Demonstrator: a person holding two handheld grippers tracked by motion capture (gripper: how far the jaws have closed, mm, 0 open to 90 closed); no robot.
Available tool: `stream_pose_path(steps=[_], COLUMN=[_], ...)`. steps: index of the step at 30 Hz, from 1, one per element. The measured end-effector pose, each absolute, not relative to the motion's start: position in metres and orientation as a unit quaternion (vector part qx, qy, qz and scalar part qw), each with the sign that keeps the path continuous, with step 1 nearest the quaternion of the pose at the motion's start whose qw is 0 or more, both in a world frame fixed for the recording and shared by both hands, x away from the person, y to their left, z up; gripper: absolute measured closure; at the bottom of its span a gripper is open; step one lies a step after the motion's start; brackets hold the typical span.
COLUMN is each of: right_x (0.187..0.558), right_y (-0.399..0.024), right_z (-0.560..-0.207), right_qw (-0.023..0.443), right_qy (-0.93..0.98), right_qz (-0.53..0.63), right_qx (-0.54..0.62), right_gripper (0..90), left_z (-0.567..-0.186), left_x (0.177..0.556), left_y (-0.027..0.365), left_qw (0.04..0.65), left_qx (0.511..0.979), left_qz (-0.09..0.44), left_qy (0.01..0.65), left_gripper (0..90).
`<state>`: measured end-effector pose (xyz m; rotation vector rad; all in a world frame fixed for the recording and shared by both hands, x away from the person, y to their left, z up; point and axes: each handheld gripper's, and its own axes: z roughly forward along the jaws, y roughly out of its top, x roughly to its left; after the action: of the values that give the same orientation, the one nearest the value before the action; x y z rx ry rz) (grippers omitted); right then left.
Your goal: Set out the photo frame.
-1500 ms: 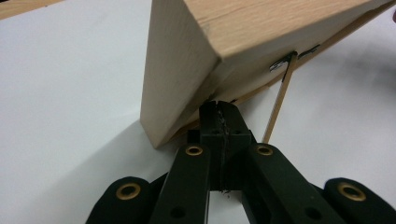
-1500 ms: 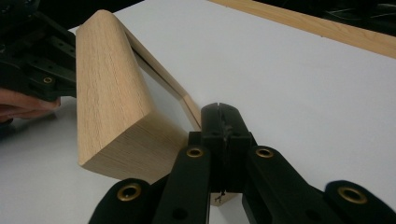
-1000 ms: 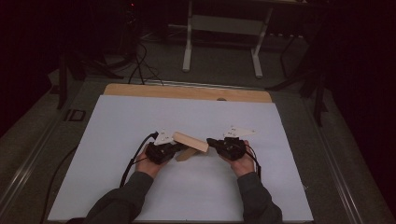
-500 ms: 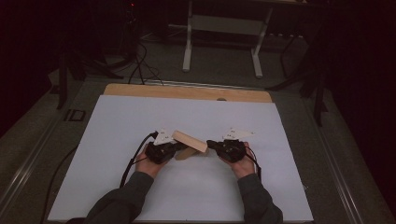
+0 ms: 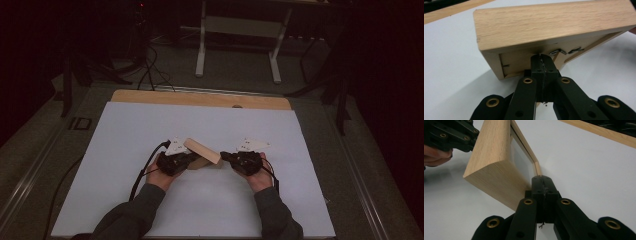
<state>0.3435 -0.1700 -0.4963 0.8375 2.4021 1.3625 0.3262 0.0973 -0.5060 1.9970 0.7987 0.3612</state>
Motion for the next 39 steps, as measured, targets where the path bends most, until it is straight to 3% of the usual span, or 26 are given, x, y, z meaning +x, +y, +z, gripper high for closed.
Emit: stream_pose_path(steps=[39], right_x=[0.3345], right_y=[-0.1618], right_z=[-0.494], right_qw=[0.144], right_qy=[0.84], right_qz=[0.452], right_qx=[0.262], right_gripper=[90.0], left_z=[-0.5019], left_x=[0.322], left_y=[0.0888], left_qw=[0.465], left_qx=[0.82], left_qz=[0.136], left_qy=[0.304], left_gripper=[90.0])
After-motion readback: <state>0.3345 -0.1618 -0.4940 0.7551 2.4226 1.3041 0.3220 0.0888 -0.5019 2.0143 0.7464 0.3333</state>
